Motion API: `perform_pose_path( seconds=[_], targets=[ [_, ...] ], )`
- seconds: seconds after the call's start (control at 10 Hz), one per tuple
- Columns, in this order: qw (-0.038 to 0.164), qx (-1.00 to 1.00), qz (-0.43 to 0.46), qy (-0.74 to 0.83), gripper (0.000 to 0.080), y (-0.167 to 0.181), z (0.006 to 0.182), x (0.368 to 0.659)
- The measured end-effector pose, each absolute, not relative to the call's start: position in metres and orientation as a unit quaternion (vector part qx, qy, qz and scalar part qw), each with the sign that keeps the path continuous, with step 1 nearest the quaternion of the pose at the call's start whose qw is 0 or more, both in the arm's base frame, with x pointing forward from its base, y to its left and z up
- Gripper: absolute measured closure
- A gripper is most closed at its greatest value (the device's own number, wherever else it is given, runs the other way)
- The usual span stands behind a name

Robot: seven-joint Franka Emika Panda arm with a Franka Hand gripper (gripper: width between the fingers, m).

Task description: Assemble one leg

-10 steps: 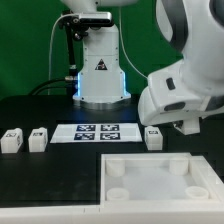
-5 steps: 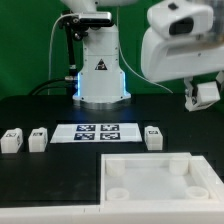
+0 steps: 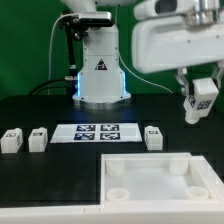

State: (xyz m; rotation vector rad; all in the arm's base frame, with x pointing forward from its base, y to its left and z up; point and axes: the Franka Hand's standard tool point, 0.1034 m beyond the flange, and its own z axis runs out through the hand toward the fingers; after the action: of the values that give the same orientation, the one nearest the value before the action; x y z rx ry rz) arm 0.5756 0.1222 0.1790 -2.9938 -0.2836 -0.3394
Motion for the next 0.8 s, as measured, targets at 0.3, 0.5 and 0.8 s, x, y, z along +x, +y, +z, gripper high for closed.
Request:
perform_pose_path(
  seconds=[0.3,0.5,0.8],
  targets=[
    [0.061,-0.962,-0.254,-0.077,0.0507,0.118,0.207,0.617],
    [0.063,-0.952,-0.292,-0.072,0.0507,0.118,0.196,0.615],
    [0.063,-0.952,-0.292,-0.072,0.0507,0.119,0.196,0.616]
  ],
)
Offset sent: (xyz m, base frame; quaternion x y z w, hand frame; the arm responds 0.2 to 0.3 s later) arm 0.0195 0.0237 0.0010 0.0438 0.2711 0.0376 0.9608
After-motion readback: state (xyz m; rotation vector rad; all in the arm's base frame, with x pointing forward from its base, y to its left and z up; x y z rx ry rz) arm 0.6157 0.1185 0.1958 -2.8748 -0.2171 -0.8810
